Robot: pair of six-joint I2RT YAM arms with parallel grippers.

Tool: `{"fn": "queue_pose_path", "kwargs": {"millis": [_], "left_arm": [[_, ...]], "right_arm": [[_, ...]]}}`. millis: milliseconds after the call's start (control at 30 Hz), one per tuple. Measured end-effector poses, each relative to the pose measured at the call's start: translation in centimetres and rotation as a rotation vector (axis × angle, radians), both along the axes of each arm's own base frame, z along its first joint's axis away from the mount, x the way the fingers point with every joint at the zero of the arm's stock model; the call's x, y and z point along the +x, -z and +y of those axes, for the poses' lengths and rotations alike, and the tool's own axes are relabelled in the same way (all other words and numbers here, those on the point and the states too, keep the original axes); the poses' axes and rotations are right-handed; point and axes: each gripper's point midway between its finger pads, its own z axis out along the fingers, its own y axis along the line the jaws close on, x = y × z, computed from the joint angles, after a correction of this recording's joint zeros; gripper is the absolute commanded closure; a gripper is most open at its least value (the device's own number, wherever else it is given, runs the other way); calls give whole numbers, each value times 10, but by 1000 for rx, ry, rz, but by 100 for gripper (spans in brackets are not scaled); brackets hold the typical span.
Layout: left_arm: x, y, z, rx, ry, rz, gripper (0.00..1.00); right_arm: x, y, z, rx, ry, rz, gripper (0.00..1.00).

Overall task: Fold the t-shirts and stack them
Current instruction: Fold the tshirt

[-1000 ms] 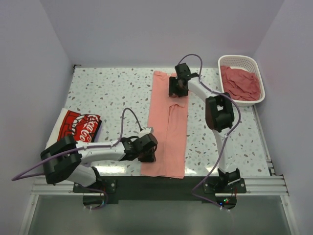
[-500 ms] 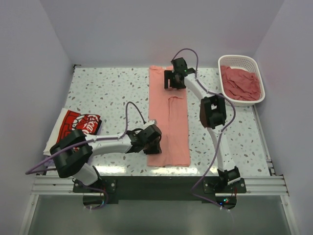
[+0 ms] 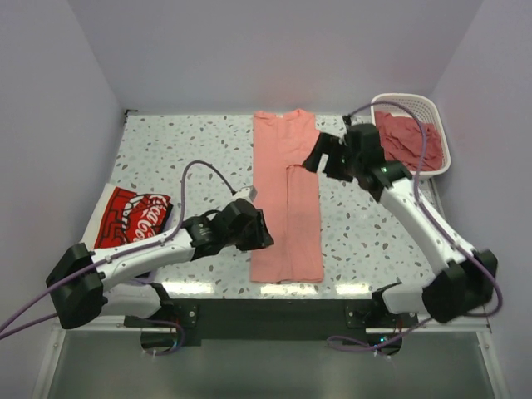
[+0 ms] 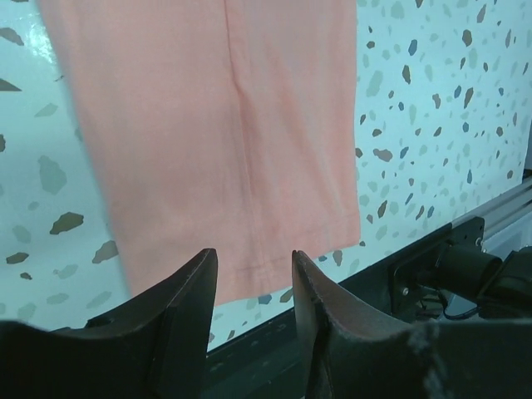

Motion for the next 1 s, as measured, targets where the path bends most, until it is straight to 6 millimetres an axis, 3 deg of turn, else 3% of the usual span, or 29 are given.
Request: {"fn": "queue_pose_path", "kwargs": {"millis": [100, 200, 300, 467, 733, 1000], "left_arm": [[-9, 4, 11, 14, 10, 9, 54], [-21, 19, 25, 52, 17, 43, 54], [-30, 32, 36, 91, 30, 72, 55], [-46, 54, 48, 129, 69, 119, 56], [-64, 83, 51, 180, 124, 178, 56], [-67, 94, 50, 210, 119, 188, 56]], "right_arm": [[-72, 4, -10, 73, 5, -1, 14], [-117, 28, -13, 97, -17, 58, 21], [-157, 71, -25, 75, -21, 177, 33], [-218, 132, -46, 34, -22, 356, 42], [-258, 182, -51, 26, -55, 501, 47], [-271, 203, -47, 51, -81, 551, 50]]}}
